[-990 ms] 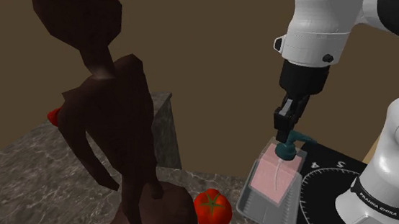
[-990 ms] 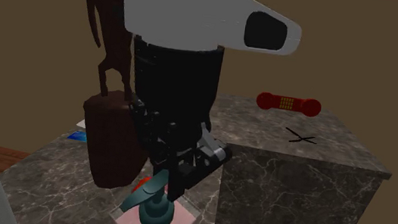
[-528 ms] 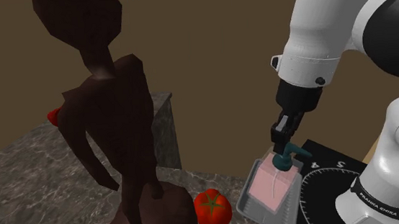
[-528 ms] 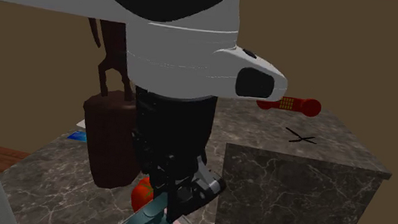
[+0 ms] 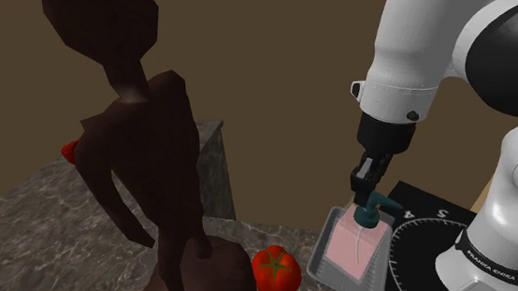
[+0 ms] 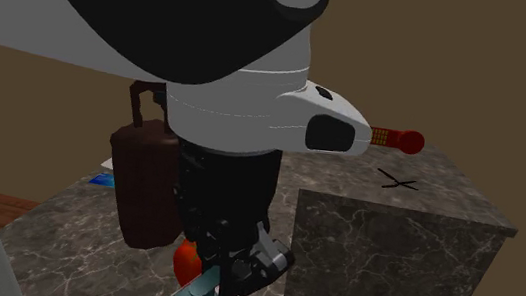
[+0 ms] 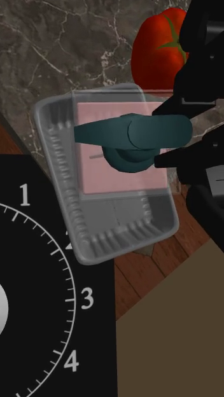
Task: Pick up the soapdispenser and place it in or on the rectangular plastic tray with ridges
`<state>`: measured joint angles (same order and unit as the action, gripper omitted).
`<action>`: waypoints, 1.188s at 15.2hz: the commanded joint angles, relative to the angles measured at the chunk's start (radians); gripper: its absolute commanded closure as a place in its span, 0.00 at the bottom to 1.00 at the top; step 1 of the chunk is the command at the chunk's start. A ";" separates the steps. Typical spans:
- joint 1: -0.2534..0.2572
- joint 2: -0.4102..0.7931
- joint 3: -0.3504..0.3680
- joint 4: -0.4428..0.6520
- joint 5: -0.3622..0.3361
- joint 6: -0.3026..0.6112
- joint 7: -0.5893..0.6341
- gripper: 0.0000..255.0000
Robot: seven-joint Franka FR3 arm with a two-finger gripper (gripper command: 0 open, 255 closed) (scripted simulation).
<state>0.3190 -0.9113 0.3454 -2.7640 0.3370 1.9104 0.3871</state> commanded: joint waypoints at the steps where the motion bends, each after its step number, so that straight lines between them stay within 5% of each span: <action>1: 0.000 0.000 0.000 0.000 0.000 0.000 0.000 1.00; 2: 0.000 0.000 0.000 0.000 0.000 0.000 0.000 0.00; 7: 0.000 0.000 0.000 0.000 0.000 0.000 0.000 0.00; 11: -0.016 -0.019 -0.039 0.114 -0.038 -0.133 0.005 0.00; 18: -0.015 -0.019 -0.039 0.114 -0.038 -0.133 0.005 0.00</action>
<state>0.3036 -0.9304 0.3062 -2.6502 0.2990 1.7778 0.3925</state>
